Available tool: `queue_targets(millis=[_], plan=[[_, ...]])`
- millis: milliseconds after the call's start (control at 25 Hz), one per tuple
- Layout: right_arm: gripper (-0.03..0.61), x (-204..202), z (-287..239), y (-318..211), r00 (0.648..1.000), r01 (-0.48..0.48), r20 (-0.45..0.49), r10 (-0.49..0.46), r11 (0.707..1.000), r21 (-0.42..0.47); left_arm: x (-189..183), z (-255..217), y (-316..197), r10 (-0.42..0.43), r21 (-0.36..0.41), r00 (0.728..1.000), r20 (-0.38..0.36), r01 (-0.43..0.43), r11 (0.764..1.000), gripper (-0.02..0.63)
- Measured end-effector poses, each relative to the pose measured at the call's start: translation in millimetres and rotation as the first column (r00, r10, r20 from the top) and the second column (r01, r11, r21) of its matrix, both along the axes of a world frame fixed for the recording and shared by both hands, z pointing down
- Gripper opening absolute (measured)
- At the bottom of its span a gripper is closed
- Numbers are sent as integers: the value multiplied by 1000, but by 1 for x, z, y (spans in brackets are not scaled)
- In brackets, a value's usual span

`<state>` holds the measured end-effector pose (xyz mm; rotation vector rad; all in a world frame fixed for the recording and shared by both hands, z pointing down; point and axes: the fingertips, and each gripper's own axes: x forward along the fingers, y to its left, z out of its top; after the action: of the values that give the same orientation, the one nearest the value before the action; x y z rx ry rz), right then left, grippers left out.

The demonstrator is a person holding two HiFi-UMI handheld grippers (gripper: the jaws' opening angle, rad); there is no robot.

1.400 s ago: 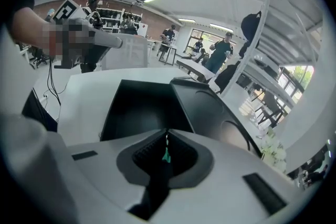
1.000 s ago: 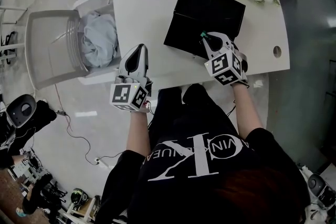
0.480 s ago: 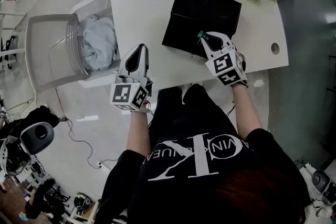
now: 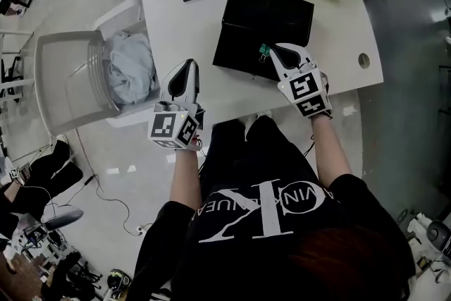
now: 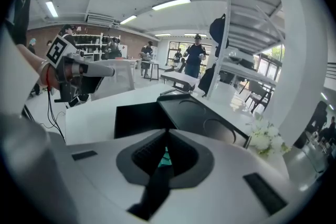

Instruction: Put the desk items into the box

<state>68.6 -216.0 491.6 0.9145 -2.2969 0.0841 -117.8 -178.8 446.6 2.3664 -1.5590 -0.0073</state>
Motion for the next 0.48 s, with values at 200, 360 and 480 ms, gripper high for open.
queue_targets(millis=[200, 360, 480], plan=[[20, 12, -15, -3, 997, -57, 51, 57, 998, 18, 3, -8, -6, 8, 19, 1000, 2, -8, 1000, 9], [18, 24, -26, -5, 987, -117, 117, 114, 993, 22, 7, -13, -9, 16, 31, 1000, 4, -16, 999, 9], [18, 32, -33, -5, 976, -148, 166, 143, 989, 18, 11, -17, -10, 22, 39, 1000, 8, -22, 999, 9]])
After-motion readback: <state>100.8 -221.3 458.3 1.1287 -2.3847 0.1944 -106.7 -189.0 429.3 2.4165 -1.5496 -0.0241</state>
